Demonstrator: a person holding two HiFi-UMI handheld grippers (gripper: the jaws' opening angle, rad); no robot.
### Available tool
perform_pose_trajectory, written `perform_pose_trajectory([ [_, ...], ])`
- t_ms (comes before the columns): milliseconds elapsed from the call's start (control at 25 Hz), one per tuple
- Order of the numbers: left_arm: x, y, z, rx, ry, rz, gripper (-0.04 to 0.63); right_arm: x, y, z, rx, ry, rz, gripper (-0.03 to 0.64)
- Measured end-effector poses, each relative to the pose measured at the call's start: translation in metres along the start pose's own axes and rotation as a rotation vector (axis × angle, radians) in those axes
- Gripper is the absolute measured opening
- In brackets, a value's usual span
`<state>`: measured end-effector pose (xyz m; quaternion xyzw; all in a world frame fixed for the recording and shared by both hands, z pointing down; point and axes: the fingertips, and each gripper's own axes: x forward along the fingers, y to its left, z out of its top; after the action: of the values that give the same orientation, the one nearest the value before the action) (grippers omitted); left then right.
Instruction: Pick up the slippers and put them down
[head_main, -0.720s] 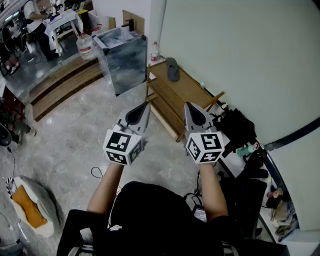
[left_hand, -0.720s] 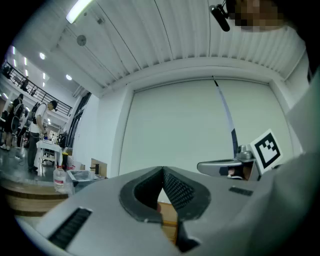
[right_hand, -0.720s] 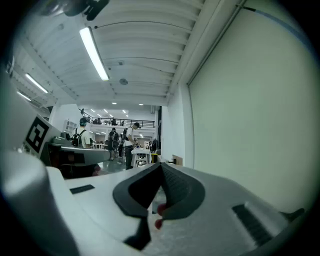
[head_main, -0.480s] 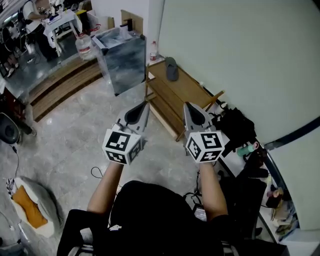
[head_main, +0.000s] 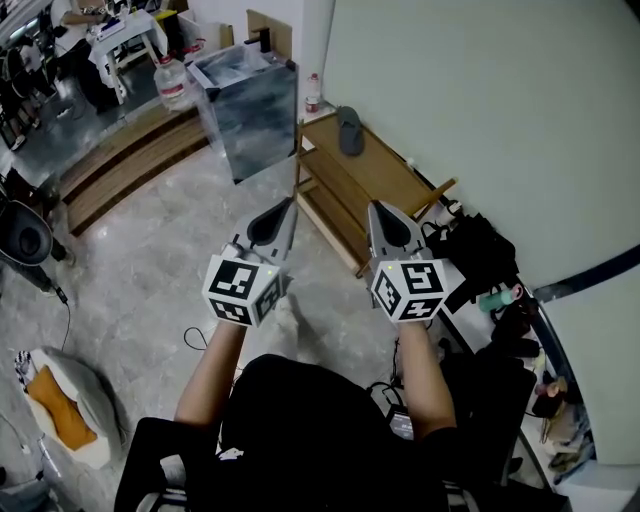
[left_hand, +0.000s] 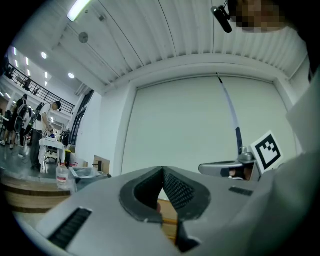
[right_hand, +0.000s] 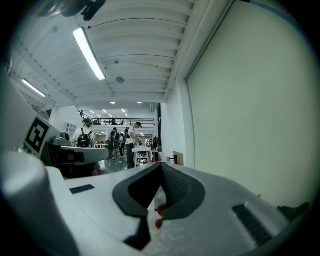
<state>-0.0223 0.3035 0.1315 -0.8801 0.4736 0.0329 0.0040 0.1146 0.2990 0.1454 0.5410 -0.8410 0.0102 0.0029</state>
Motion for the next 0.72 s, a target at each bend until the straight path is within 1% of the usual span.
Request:
perform_pose_trajectory([
  [160,0.019,0.015,-0.008,-0.014,0.009,0.003,0.005,0.021,-0.003,-0.002,-0.01,0.012,0.003,-0.009],
  [360,0.05,0.035,-0.018,-0.017,0.016,-0.007,0.005,0.055,-0.019,-0.008,-0.005,0.02,-0.002,-0.009],
  [640,0.106,0.072,-0.03,-0.055,0.066,-0.024,0.005,0.121,-0.047,-0.02,0.014,0.036,-0.009,-0.009],
  [720,0.123,0.087,-0.031,-0.061,0.068,-0.027,0.005,0.143,-0.053,-0.02,0.015,0.042,-0.011,-0.009],
])
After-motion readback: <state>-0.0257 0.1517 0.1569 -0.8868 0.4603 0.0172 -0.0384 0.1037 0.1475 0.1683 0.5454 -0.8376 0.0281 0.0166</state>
